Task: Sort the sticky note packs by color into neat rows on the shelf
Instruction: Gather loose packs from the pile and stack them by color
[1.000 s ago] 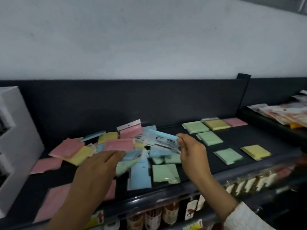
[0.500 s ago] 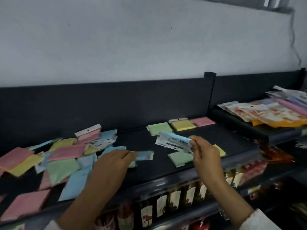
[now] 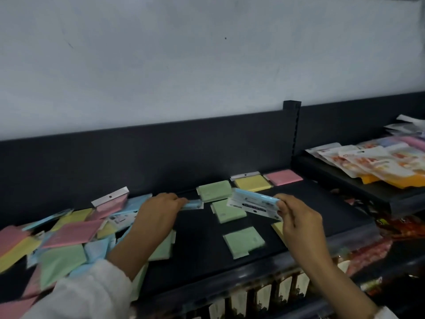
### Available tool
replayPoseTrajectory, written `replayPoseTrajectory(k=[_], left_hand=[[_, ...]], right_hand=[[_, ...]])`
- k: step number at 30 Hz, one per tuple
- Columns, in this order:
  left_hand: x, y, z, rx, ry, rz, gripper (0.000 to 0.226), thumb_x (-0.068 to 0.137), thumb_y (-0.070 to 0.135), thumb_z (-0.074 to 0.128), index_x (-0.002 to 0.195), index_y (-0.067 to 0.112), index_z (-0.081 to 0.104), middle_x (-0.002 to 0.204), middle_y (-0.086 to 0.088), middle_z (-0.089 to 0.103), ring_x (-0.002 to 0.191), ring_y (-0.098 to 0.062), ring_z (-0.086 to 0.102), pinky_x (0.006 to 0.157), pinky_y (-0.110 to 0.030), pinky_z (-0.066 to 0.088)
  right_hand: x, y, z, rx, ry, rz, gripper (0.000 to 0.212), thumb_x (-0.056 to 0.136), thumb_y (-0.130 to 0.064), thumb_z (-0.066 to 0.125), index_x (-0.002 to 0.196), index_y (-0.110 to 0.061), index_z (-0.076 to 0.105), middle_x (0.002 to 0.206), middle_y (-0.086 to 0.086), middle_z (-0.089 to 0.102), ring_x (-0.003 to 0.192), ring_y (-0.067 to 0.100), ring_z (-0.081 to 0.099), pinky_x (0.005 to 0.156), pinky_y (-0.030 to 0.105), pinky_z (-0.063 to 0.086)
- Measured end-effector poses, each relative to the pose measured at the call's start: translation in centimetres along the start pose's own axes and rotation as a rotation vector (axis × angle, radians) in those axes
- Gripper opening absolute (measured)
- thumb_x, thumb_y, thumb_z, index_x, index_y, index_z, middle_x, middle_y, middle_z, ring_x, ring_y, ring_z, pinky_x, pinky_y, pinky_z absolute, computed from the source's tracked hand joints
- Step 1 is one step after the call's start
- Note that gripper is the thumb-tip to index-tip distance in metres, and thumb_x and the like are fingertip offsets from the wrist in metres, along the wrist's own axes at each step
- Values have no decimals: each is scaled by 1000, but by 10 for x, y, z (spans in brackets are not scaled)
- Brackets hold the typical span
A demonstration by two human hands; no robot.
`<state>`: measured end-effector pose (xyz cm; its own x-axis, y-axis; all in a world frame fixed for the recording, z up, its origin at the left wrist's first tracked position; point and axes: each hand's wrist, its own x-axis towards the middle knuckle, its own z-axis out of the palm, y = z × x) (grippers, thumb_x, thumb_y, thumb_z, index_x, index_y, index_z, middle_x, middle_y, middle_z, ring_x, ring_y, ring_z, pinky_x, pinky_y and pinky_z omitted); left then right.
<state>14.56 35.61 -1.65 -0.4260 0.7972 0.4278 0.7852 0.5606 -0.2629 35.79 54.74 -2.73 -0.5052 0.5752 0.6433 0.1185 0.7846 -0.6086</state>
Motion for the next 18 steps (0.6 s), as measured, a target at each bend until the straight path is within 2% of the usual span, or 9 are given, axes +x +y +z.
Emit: replayPoseTrajectory(k=[2,3,4,6,7,11,13,16,18], left_hand=[[21,-6,9,62,-57,-27,39,37,10,82,71,26,72,57,2,60,48,-16,58,35,-26,40],[29,-9,14,78,-94,-48,39,39,12,84,73,27,71,60,2,61,52,-16,59,37,-27,40],[35,-10,20,72,-128,-68,34,52,15,81,82,26,70,70,1,64,62,-17,62,45,-29,42],[47,-17,38,72,-163,-137,27,80,17,60,105,26,63,97,0,63,90,-19,61,65,-30,44],[51,-21,47,75,-193,-156,29,85,16,52,111,26,60,105,0,61,97,-19,58,72,-31,45],[56,-28,80,25,-322,-118,33,90,17,46,122,24,54,115,-4,58,105,-21,56,80,-33,47],[56,-31,95,-5,-369,-82,30,93,21,44,122,21,52,117,-5,56,106,-22,55,82,-33,47],[59,-35,101,-120,-391,-95,31,96,32,41,118,16,57,117,-5,58,107,-21,54,86,-30,43],[60,-40,100,-230,-370,-126,32,96,32,43,118,14,58,121,-5,58,110,-19,54,89,-27,40]], right_hand=[[15,-2,9,-11,-14,-41,18,93,-9,50,98,-11,67,78,-4,60,67,11,57,57,7,40],[23,-3,13,-14,-24,-58,18,93,-9,50,99,-12,67,78,-4,61,68,12,57,59,5,40],[29,-4,16,-14,-31,-70,18,93,-9,50,99,-12,67,79,-4,61,69,11,56,61,3,39],[44,-6,24,-6,-35,-90,19,93,-8,51,100,-12,68,79,-5,60,69,10,55,63,1,38],[51,-7,27,1,-34,-103,20,94,-9,50,101,-13,68,79,-6,60,69,10,55,63,1,38],[77,-8,44,-25,-75,-168,22,94,-9,48,102,-13,68,82,-7,61,72,11,57,64,10,40],[87,-6,55,-43,-106,-173,20,93,-7,50,102,-10,67,83,-7,60,72,9,54,65,8,37],[100,-9,76,-61,-142,-197,19,93,-7,50,101,-10,67,86,-3,63,73,9,54,63,8,35],[108,-15,94,-47,-160,-215,18,93,-6,51,100,-8,68,86,2,66,72,11,54,65,8,36]])
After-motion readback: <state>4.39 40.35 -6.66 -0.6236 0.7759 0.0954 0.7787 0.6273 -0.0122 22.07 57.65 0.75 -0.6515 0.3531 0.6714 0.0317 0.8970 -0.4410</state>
